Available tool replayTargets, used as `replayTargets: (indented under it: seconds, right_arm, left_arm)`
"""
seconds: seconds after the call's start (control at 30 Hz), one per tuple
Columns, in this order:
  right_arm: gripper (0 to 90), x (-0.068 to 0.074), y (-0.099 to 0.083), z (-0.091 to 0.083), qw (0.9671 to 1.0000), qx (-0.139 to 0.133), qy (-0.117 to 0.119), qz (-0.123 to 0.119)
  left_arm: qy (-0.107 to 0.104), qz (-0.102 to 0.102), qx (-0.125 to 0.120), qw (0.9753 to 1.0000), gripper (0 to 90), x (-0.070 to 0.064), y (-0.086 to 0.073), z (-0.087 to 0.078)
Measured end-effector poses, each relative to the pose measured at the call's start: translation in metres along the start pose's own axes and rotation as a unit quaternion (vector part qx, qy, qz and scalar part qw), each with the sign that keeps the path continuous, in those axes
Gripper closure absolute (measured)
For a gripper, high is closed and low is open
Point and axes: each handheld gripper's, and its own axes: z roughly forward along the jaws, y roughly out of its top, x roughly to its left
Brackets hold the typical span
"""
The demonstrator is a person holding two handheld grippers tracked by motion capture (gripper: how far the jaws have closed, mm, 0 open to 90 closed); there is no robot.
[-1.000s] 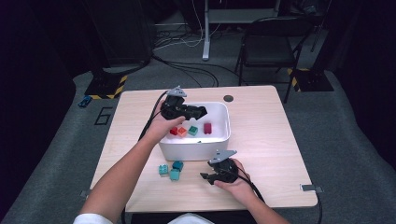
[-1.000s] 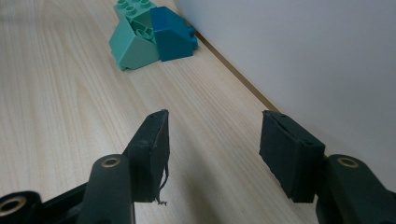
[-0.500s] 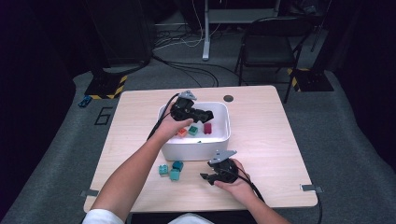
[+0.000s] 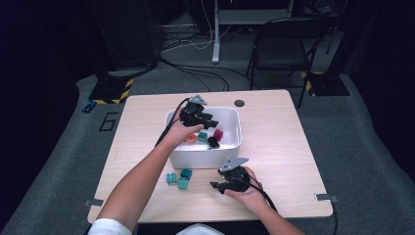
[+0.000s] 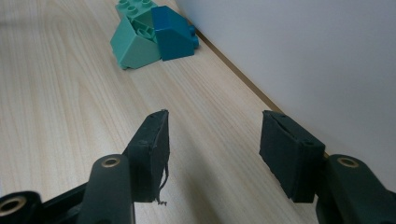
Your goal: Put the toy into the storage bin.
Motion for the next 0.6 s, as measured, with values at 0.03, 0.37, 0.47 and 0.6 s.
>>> replayTargets:
  seconds: [0.03, 0.37, 0.47, 0.6]
  right_arm:
    - [42.2, 0.0, 0.0, 0.0, 1.0, 0.001, 0.0, 0.0]
    - [42.1, -0.001, 0.0, 0.002, 1.0, 0.002, -0.003, 0.001]
    - [42.1, 0.0, 0.0, 0.001, 1.0, 0.004, -0.001, 0.004]
    - [42.1, 0.0, 0.0, 0.002, 1.0, 0.005, -0.002, 0.004]
  left_arm:
    - [0.001, 0.0, -0.002, 1.0, 54.0, 0.0, 0.0, -0.002]
    - [0.007, 0.008, -0.028, 0.9996, 47.8, -0.002, 0.003, -0.048]
    - [0.009, 0.009, -0.037, 0.9992, 47.5, -0.005, 0.001, -0.065]
    - [0.01, 0.015, -0.041, 0.999, 47.3, -0.009, -0.005, -0.083]
